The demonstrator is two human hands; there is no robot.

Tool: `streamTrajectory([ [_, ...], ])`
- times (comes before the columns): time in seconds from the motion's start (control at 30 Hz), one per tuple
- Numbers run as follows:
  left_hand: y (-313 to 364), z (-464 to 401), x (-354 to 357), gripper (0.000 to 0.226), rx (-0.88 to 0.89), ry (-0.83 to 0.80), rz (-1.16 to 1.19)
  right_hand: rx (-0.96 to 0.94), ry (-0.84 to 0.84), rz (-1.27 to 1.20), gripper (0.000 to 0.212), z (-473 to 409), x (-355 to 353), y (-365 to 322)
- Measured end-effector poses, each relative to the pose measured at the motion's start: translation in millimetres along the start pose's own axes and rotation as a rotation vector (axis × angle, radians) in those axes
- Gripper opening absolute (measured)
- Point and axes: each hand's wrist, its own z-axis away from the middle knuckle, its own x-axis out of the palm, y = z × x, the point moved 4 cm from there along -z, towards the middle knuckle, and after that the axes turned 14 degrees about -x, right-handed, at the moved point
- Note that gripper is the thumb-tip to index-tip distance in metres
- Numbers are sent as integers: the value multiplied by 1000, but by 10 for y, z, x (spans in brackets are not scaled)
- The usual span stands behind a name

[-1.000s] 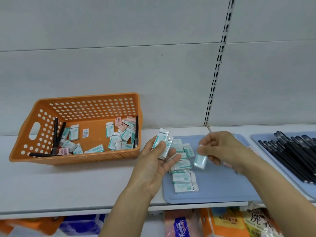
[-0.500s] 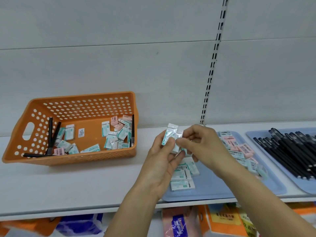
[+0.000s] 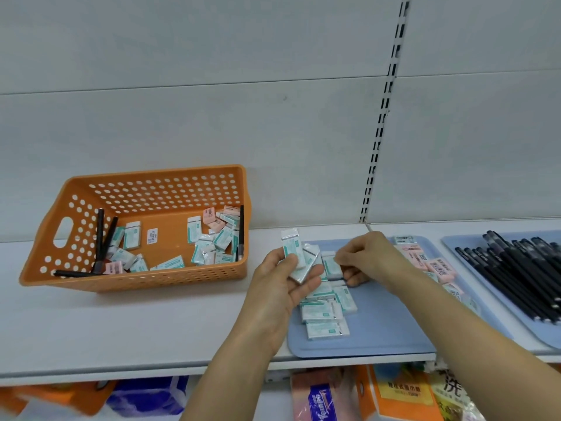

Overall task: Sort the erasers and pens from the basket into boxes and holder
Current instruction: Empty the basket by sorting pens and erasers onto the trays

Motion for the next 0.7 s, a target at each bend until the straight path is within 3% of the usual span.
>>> streamTrajectory([
  [0.1,-12,2,10,22,-1,4,-19,-182,116,68,19,128,-46,-239],
  [0.17,-19,-3,52,23,1,-7,-12,-247,9,-54,25,272,70,-431],
  [0.27,-28,27,141,24,20,-78,-51,-326,-68,-148,10,421,180,-577],
  [0.4,40,100,75,19,129,-36,-346,-241,0,-184,7,430,-68,-414],
  [0.53,112,139,-82,21,284,50,-771,-67,-114,7,10,483,-73,-112],
  [0.7,9,213,-166,20,225,-37,-906,-106,-26,37,3,479,5,-57],
])
